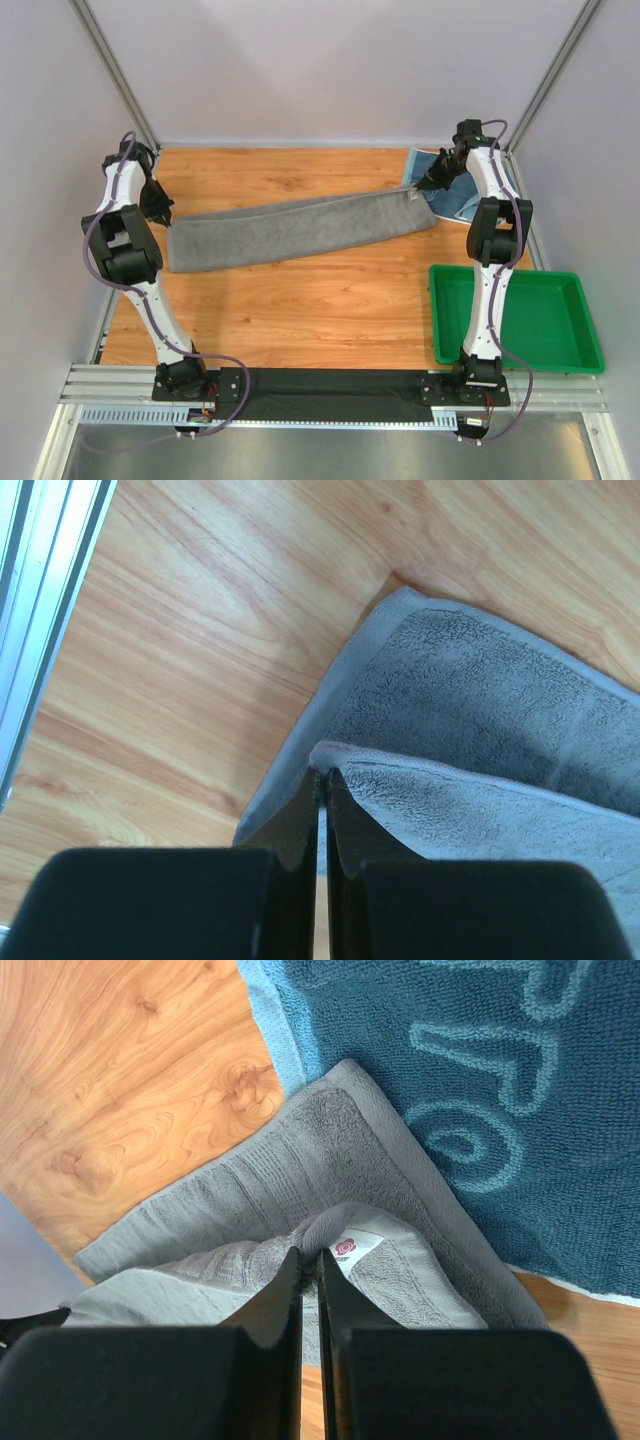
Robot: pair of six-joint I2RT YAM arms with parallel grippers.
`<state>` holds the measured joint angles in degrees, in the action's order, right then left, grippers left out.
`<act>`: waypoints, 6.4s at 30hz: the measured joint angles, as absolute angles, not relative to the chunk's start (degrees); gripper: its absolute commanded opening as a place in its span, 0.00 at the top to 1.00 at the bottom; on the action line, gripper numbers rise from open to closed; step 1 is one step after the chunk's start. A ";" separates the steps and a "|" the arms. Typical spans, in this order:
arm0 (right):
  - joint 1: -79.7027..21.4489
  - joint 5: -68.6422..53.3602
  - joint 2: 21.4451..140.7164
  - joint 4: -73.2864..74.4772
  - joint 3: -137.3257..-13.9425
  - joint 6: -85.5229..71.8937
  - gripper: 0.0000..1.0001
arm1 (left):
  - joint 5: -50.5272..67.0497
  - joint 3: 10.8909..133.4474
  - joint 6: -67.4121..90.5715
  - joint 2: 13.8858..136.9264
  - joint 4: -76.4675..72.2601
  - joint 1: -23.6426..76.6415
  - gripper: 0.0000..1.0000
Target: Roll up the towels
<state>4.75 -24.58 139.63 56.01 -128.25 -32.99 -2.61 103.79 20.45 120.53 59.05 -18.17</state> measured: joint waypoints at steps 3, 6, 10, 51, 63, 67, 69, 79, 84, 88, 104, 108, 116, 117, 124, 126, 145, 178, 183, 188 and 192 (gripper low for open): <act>4.84 -24.60 139.63 56.27 -128.27 -32.99 1.00 | -2.39 105.16 20.45 120.53 59.94 -18.17 1.00; 5.08 -24.67 139.63 56.49 -128.33 -33.01 1.00 | -2.02 107.42 20.45 120.53 60.93 -18.17 1.00; 5.54 -25.06 139.63 56.73 -129.16 -33.10 1.00 | -1.98 110.72 20.40 120.53 61.67 -18.13 1.00; 4.99 -25.26 117.99 45.43 -107.07 -31.44 0.89 | -2.74 94.35 21.37 105.16 57.67 -15.27 0.55; -18.04 -48.53 118.08 27.66 -93.54 -34.28 1.00 | 2.17 76.55 25.34 103.92 50.78 -9.17 0.60; -22.26 -53.58 119.96 22.87 -92.62 -35.64 1.00 | 1.23 76.69 25.87 106.48 49.63 -9.43 0.62; -23.77 -55.22 120.79 19.33 -92.62 -37.06 1.00 | 0.60 77.60 26.00 108.20 49.84 -9.47 0.66; -30.50 -54.78 132.88 12.73 -100.51 -40.77 1.00 | -4.67 79.96 26.46 112.86 51.40 -9.52 0.72; -31.53 -49.80 137.43 16.34 -101.71 -39.13 1.00 | -7.20 81.38 26.24 114.24 52.71 -9.65 0.74; -30.48 -46.52 138.45 19.16 -101.36 -37.17 1.00 | -8.14 81.97 26.02 114.80 53.52 -10.13 0.75; -16.64 -53.12 129.14 11.46 -79.07 -36.47 0.99 | -9.06 83.81 25.10 116.36 55.81 -11.55 0.80; -11.25 -53.87 127.20 9.43 -76.14 -37.69 0.99 | -11.14 84.14 23.99 116.68 56.27 -11.88 0.80; -2.74 -55.11 127.13 6.39 -75.85 -39.90 0.98 | -16.12 84.16 21.23 117.12 56.60 -14.22 0.81; -2.17 -55.20 127.13 6.22 -75.77 -40.10 0.98 | -16.49 84.16 21.04 117.12 56.60 -14.70 0.81; 1.06 -55.07 127.13 7.64 -75.29 -39.55 0.98 | -17.10 84.16 20.47 117.14 56.55 -16.99 0.81; 2.48 -54.15 127.07 9.08 -75.29 -38.50 0.99 | -17.08 84.16 20.47 117.14 56.58 -17.02 0.80; 5.43 -35.35 103.46 27.42 -75.31 -30.57 0.53 | -7.53 79.37 20.97 93.71 53.30 -16.97 0.37; -0.80 -24.14 107.90 18.44 -64.60 -37.76 0.39 | 37.04 80.64 71.18 40.14 18.50 -6.33 0.01; -2.09 -23.90 110.26 16.40 -66.98 -39.90 0.39 | 37.08 79.79 74.19 41.82 16.45 -5.87 0.01; -2.68 -23.38 111.35 15.44 -68.12 -41.71 0.40 | 37.47 79.79 74.87 42.26 15.57 -5.54 0.01; -3.07 -22.11 111.50 15.38 -68.47 -42.74 0.41 | 38.17 79.79 75.33 42.26 14.55 -5.04 0.00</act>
